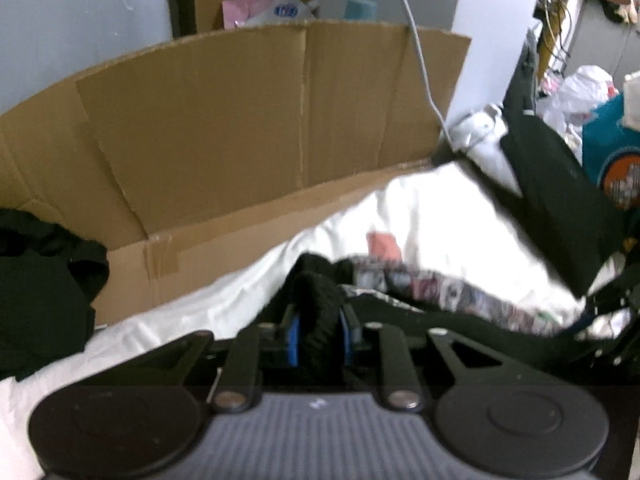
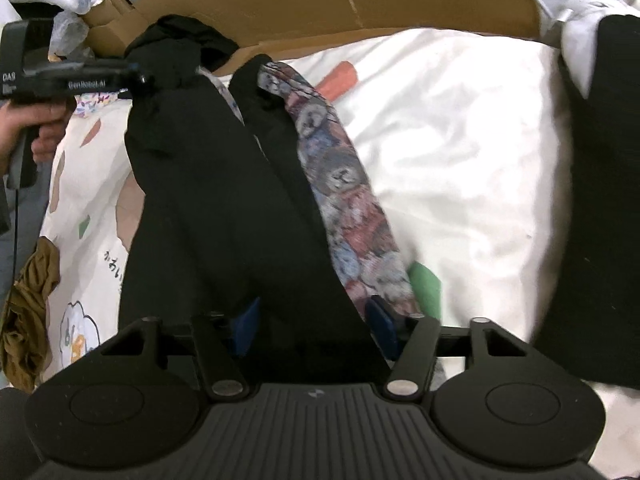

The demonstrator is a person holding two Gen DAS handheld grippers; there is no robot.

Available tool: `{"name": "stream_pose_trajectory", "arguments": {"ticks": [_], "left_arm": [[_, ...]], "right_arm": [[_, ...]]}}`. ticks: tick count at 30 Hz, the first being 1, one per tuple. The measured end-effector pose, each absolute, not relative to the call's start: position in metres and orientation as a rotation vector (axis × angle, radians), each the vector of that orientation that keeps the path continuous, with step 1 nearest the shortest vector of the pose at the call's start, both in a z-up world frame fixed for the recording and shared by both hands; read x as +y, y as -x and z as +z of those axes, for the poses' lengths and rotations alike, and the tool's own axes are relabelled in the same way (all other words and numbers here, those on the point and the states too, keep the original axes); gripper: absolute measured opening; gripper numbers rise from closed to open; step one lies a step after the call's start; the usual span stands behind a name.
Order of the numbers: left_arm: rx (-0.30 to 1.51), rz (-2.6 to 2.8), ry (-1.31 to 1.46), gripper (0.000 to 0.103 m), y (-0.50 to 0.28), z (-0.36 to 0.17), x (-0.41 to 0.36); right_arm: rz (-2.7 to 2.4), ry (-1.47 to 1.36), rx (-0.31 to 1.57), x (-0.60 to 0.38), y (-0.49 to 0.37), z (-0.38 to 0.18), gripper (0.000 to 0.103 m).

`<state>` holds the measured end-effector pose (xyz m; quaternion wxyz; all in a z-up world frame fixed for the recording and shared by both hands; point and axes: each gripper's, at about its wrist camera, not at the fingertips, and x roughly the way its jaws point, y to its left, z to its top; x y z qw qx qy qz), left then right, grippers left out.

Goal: Fold clothes

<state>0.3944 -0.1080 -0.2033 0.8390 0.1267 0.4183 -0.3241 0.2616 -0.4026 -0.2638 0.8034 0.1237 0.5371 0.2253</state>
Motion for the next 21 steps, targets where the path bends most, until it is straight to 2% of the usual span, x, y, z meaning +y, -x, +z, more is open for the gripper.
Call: {"name": "stream_pose_trajectory", "arguments": {"ticks": [1,3,4,17,18,20,21], "left_arm": [[0.879,-0.683,-0.258,0.021,-0.396,-0.202,-0.111],[0.869,-0.678,-0.251,0.021,-0.399,-0.201,-0.117],[0.864,-0.675,-0.25,0.021,-0.402,-0.201,-0.122],[0.924,-0.587,-0.256,0.024,-0.437,-0.233,-0.159],[0.927,-0.58,-0.254,0.026,-0.437,-0.235,-0.158],[0.947,-0.539,-0.26,0.047,-0.442,-0.239,-0.158],[0.959,-0.514,-0.265,0.052,-0.444,-0.24,-0.158]], "right_arm": [[0.486,-0.262,1.15,-0.404,-0.261,-0.264,0.023],[0.494,-0.248,1.14,-0.41,-0.258,-0.263,0.009],[0.495,-0.247,1.136,-0.412,-0.257,-0.263,0.007],[0.445,-0.255,1.119,-0.426,-0.262,-0.266,0.006],[0.441,-0.253,1.121,-0.427,-0.264,-0.268,0.006],[0.421,-0.26,1.131,-0.428,-0.267,-0.271,0.006],[0.412,-0.263,1.137,-0.428,-0.268,-0.272,0.006]]}}
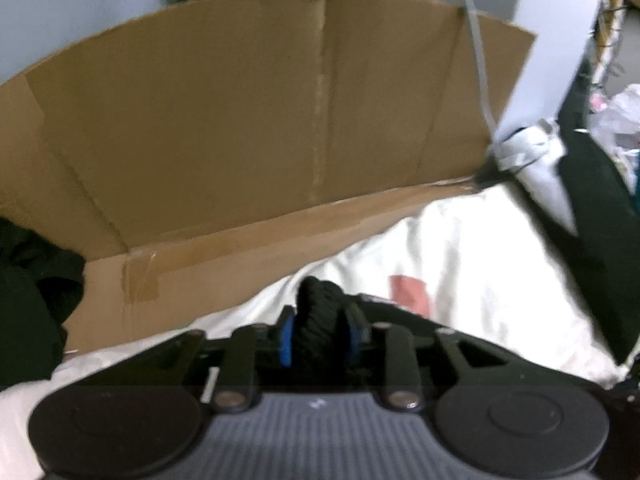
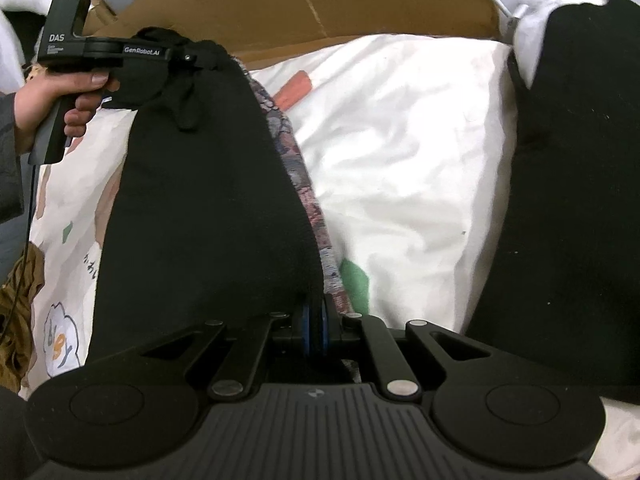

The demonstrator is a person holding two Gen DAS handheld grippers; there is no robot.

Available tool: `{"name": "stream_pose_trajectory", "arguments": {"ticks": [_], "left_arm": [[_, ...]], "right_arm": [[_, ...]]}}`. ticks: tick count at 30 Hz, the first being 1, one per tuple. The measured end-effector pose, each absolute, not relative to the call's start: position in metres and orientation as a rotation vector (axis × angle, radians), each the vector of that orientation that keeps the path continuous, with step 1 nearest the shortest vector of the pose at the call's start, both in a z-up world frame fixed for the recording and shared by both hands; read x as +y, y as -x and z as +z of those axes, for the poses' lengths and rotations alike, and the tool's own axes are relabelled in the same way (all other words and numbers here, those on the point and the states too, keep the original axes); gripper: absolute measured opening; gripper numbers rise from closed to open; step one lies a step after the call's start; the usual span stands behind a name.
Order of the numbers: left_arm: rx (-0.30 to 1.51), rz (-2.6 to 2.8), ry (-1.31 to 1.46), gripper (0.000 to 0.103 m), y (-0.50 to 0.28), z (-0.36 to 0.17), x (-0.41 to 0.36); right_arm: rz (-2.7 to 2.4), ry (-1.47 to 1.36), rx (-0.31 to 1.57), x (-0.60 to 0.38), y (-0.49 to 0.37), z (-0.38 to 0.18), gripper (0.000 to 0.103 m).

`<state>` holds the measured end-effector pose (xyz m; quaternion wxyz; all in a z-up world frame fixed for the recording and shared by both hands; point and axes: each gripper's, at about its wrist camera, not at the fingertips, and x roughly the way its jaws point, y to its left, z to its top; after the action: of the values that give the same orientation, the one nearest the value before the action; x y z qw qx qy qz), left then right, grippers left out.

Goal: Fold clothes

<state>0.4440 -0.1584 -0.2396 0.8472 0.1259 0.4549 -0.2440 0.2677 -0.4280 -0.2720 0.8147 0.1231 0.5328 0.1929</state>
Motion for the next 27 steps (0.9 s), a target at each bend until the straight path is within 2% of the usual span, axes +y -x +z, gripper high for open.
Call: {"name": "stream_pose_trajectory", "arguments": {"ticks": [2,5,7,9,16,27], "left_arm": [[0.949,-0.502,-0.265,0.062,-0.445,-0.233,-0.155],[0.94,-0.49,-0.24,0.073,-0.447,-0.222,-0.146],[0.937,-0.472,-0.222,0.073,-0.447,-0.217,-0.138],[0.935,-0.452,-0.206,0.073,-0.447,-0.213,-0.129],[0.955,-0.386,-0.17,0.074,-0.429,-0.214,-0.09],[1.053,-0.401,-0.099,0.075,-0.415,-0.241,-0.054]], "right_arm": [[0.398,-0.272,1.144,-0.429,-0.268,-0.272,0.008],[0.388,-0.284,1.146,-0.432,-0.266,-0.27,0.017],[0.367,-0.278,1.132,-0.434,-0.264,-0.266,0.036],[0.342,-0.278,1.115,-0.436,-0.263,-0.261,0.044],[0.317,-0.27,1.043,-0.438,-0.26,-0.246,0.045],[0.335,-0.236,1.049,-0.425,-0.268,-0.248,0.045]]}}
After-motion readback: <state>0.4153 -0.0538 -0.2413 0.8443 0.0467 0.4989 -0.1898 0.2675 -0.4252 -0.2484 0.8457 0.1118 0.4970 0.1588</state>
